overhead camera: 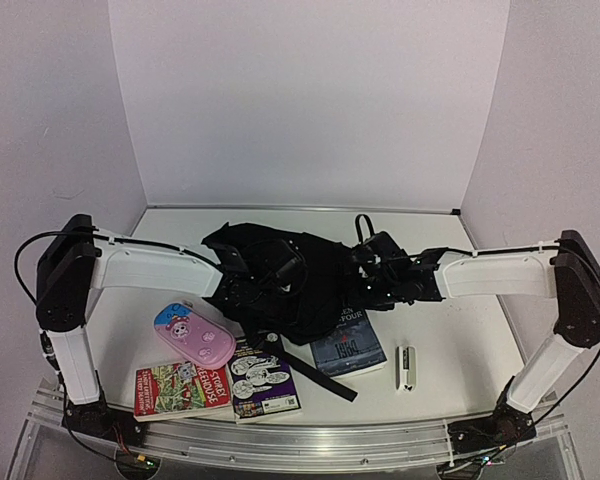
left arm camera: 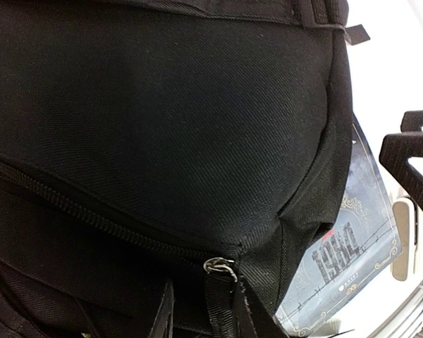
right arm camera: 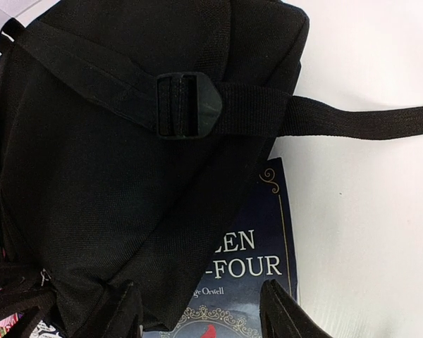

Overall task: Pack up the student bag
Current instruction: Zip the student bag at the center of the board.

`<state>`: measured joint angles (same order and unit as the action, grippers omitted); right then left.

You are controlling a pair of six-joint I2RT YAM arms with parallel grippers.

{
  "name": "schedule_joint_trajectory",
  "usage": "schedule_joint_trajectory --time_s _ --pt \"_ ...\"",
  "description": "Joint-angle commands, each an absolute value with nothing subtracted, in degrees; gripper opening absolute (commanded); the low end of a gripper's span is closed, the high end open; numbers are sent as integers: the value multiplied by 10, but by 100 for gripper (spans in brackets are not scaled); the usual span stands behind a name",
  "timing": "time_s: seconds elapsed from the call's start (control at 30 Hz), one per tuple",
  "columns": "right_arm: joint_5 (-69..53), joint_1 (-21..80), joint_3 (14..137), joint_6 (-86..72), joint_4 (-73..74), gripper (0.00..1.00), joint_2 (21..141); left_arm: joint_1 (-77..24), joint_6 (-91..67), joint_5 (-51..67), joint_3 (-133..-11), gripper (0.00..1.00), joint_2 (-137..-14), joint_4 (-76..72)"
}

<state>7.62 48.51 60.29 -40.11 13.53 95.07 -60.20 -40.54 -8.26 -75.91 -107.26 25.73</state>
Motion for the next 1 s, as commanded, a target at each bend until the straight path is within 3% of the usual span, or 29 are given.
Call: schedule_joint_trajectory --time_s 0.0,0.17,0.33,0.8,0.9,0.97 --pt "82 483 601 -403 125 53 948 -601 -406 -55 -747 28 -1050 225" --pt "83 483 597 -405 125 53 943 -600 -410 -43 -741 20 -1051 209" --pt "81 483 589 -402 124 51 937 -599 -415 -54 -738 1 -1044 218" --pt "17 483 585 -411 54 56 995 -584 -423 -39 -721 0 -998 213" --pt "28 483 592 -412 48 50 1018 -581 -424 -38 -717 0 -994 212" --pt "39 483 596 -414 48 37 1026 -579 -425 -38 -713 0 -991 212"
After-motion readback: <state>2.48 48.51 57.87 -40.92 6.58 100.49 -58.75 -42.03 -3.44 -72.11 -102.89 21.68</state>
